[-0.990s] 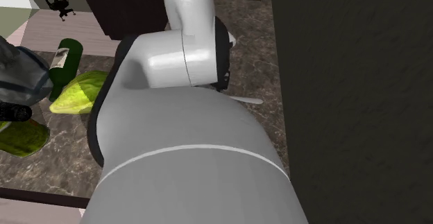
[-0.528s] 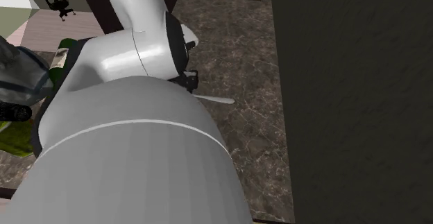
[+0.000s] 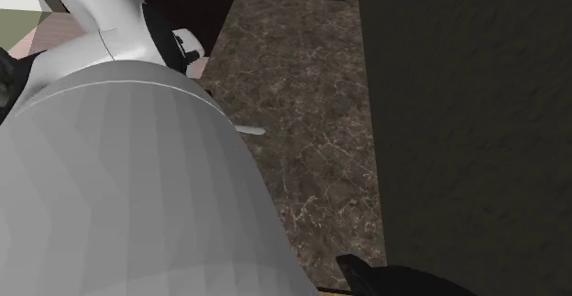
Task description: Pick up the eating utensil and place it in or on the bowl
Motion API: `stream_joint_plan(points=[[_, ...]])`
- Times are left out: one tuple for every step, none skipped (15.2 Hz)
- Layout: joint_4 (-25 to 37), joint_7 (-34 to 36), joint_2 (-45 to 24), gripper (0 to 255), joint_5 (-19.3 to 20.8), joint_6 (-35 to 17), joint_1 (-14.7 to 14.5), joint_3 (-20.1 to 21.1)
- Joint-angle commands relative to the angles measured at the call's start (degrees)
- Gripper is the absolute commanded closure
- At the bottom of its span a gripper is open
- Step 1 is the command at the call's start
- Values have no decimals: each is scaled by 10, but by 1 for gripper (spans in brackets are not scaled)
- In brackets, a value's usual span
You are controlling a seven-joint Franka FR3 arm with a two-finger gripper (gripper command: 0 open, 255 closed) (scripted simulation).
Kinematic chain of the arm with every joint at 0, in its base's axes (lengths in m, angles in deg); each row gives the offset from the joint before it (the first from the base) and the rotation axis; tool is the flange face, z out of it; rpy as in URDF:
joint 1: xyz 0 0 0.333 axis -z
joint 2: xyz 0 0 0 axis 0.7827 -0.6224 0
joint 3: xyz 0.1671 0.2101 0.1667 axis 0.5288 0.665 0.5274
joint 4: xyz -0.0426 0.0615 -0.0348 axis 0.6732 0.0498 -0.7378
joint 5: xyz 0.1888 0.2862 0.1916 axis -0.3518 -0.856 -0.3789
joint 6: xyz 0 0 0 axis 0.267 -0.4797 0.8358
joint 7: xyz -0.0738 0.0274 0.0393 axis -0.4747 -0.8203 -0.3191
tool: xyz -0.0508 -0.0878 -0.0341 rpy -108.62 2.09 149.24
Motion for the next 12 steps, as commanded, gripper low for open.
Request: stream_joint_plan(points=[[26,42,-27,255,20,7,-6,26],[43,63,-46,255,34,12,-8,38],[60,85,-65,255,49,17,-12,51],[79,107,-86,255,66,24,-17,62],[99,130,-108,255,85,31,-23,73],[119,153,-132,255,104,40,-32,81],[143,178,-159,255,127,50,-43,90],[137,180,-160,255,129,43,-46,88],[131,182,-162,255,131,36,-47,87],[125,184,-164,255,133,29,-47,86],[119,187,-166,255,136,22,-47,86],[113,189,-168,255,139,15,-48,85]])
